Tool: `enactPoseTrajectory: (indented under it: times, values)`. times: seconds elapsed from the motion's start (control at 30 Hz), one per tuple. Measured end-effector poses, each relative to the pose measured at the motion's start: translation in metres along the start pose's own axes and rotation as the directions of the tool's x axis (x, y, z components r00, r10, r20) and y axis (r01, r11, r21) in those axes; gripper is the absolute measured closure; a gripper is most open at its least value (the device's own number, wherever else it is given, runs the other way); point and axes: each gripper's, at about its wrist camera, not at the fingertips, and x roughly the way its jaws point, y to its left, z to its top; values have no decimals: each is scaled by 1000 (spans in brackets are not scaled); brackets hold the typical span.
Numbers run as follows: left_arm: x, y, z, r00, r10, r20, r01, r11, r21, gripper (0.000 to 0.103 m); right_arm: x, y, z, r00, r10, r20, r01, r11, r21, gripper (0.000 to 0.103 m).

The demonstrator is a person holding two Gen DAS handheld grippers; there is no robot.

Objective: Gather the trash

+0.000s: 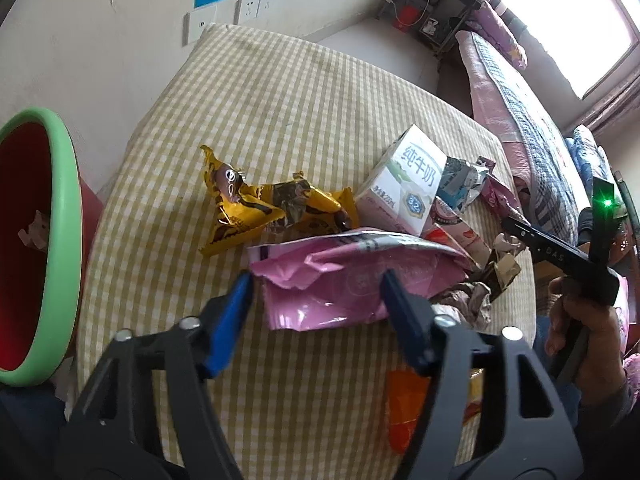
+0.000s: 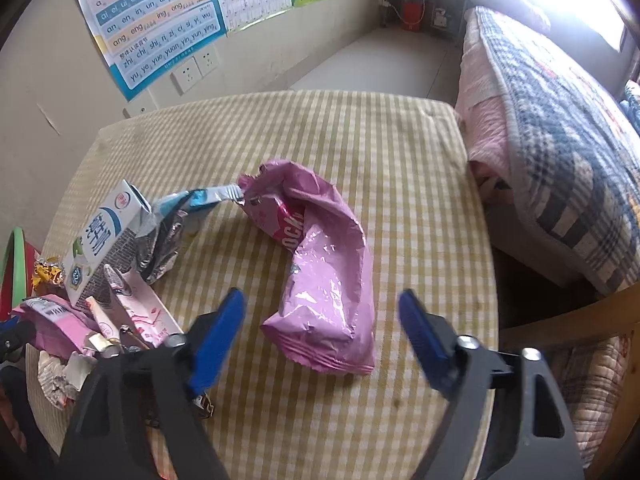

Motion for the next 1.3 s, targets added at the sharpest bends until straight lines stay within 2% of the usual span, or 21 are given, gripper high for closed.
enactPoseTrajectory:
  times: [0.03, 0.07, 0.17, 0.2, 0.23, 0.43, 0.63, 0.73, 1.3]
  values:
    - [0, -1, 1, 1000, -1, 0, 1, 1000, 3, 54, 2, -1, 0, 1000, 4, -8, -4, 1000, 4, 47]
    - [0, -2, 1, 1000, -7, -6, 7, 1000, 7, 69, 3, -2, -1, 1000, 9, -14, -9, 1000, 8, 53]
    - [-3, -4, 2, 1000, -20, 0, 20, 1000, 7, 76, 1, -3, -2, 1000, 10, -13, -10, 1000, 7, 73]
    - [-4, -5, 2, 1000, -22, 2, 22, 1000, 10, 78, 0, -4, -3, 1000, 8, -16, -8, 1000, 6, 84]
    - [-5, -5, 2, 1000, -25, 5, 25, 1000, 11, 79, -1, -5, -4, 1000, 8, -16, -8, 1000, 6, 89]
    - [-17, -8, 1, 998, -58, 26, 58, 998, 2, 86, -20, -9, -9, 1000, 16, 25, -17, 1000, 10, 91]
    - [-36, -19, 0, 996, -49, 77, 46, 998, 33, 90, -43, -11, -10, 998, 13, 65, -14, 1000, 22, 91]
    - [-48, -23, 2, 993, -47, 108, 42, 998, 45, 95, -54, -7, -12, 996, 18, 84, -19, 1000, 23, 91]
    - [-110, -21, -3, 968, -25, 249, 9, 998, 65, 97, -109, 36, -14, 983, 71, 170, -66, 997, -36, 91]
